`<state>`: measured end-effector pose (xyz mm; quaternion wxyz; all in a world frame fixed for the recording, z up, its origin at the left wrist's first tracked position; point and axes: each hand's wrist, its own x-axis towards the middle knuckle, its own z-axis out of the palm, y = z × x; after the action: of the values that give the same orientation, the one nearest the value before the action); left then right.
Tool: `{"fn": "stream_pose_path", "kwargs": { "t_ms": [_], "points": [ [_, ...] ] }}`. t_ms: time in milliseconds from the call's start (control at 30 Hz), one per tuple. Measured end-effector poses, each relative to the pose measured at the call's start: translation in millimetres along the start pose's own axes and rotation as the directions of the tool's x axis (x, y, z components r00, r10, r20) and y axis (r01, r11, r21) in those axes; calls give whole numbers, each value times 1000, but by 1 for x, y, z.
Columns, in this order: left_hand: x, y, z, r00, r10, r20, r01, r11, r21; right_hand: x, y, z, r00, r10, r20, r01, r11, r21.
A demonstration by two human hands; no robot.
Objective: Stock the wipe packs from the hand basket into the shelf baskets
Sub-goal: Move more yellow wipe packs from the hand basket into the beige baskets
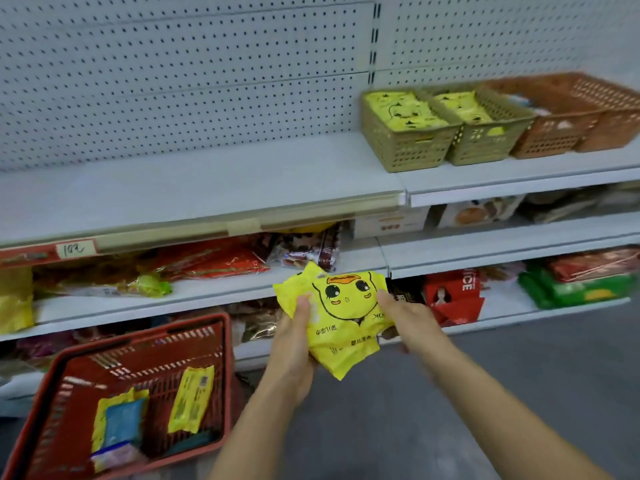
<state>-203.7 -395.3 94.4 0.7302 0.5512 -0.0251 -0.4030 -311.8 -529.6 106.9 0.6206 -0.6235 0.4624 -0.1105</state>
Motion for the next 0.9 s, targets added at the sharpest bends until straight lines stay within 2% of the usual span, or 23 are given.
{"fn": "stream_pose_path", "kwargs": {
  "t_ms": [67, 133, 267, 333, 433, 533, 667, 767, 900],
  "points": [
    [0, -3, 30, 1000, 11, 26, -12, 999, 30, 1, -7, -26, 997, 61, 49, -68, 988, 136],
    [5, -6, 55, 999, 25, 39, -27, 999, 47, 6, -12, -50, 998, 47, 30, -54, 937, 344],
    [23, -3, 102, 997, 47, 67, -48, 999, 21, 26, -26, -80, 998, 61, -32, -25, 748, 663],
    [36, 1, 129, 993, 96, 69, -98, 995, 16, 37, -32, -87, 998, 56, 6, -42, 659, 751],
    [57, 8, 168, 975, 196, 103, -203, 978, 57, 57, -43, -96, 995, 22, 99, -89, 653, 752],
    [86, 15, 203, 962, 241, 126, -253, 963, 88, 90, -64, -122, 1000, 27, 13, -27, 643, 765],
    [136, 22, 243, 966, 234, 114, -245, 965, 97, 146, -95, -174, 994, 23, -108, 68, 645, 761],
    [178, 29, 273, 969, 226, 100, -236, 965, 111, 185, -126, -213, 996, -61, -60, 84, 568, 819],
    [225, 47, 312, 967, 226, 118, -242, 958, 155, 233, -166, -252, 986, -165, -31, 115, 523, 844]
  ]
}}
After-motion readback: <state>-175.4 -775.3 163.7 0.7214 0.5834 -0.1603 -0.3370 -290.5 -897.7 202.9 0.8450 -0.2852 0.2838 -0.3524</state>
